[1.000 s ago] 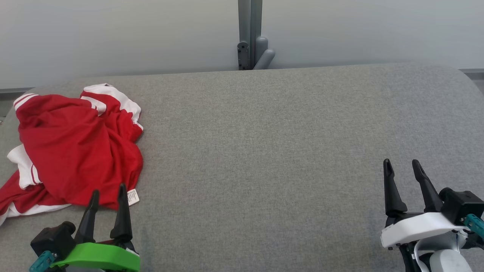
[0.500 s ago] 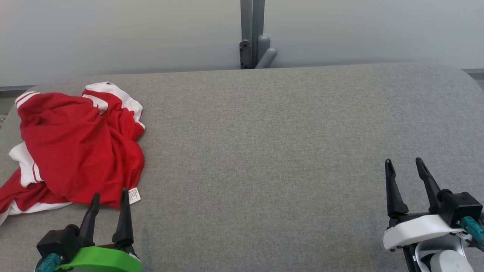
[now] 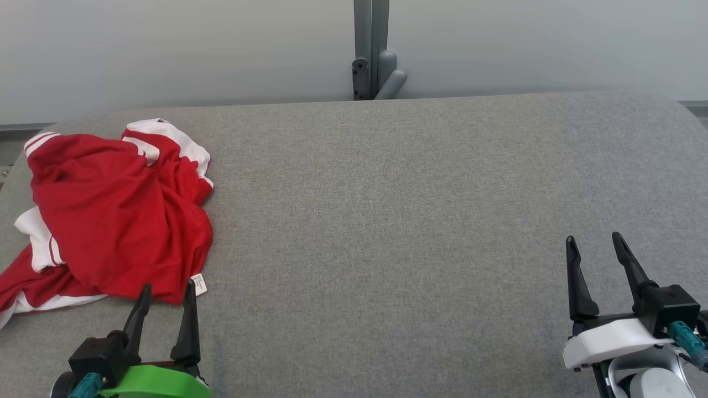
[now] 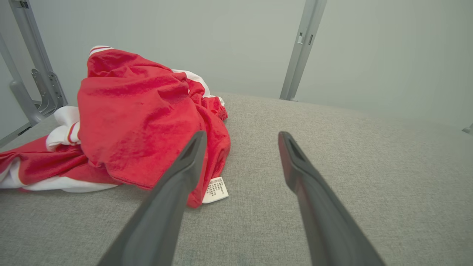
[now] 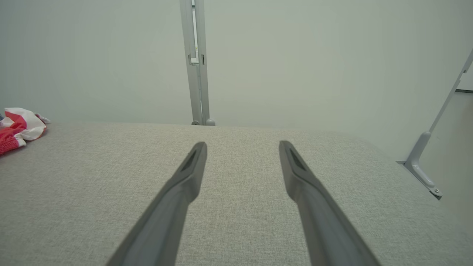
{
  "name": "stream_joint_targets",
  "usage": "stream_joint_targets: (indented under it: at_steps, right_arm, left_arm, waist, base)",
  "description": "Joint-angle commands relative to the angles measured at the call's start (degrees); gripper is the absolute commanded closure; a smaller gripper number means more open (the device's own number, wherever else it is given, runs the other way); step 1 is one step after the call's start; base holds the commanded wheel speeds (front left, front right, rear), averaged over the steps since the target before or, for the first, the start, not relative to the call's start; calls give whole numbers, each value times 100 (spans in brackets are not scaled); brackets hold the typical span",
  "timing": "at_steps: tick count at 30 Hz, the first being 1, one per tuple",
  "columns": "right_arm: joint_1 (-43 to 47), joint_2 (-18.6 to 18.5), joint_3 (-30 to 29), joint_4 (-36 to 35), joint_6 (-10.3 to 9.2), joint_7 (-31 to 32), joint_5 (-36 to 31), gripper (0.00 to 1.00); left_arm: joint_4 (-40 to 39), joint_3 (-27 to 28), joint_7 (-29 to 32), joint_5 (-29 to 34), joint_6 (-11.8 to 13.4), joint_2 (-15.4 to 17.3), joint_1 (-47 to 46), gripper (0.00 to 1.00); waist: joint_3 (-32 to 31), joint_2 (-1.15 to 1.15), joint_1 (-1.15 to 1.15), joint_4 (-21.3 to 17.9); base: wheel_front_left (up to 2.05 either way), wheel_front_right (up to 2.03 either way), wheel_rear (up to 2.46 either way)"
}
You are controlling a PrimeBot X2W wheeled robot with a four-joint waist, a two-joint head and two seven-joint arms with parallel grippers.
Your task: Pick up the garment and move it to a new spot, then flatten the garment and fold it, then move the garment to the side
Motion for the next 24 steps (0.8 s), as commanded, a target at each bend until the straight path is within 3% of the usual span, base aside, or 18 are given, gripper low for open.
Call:
stream_joint_targets:
  at_steps: [1,24]
  right_arm:
    - [73,-29,-3,12,2,-58,-139,0]
    - [110,-31,88,143,2,-151,-191,0]
  left_arm:
    - [8,-5,-53,103,-19,56,51,0]
    - [220,-110,-142,-25,-20,128,-14,0]
  waist:
    - [-1,0,0,0]
    - [-49,0,0,-3]
  base:
    - [0,0,0]
    - [0,0,0]
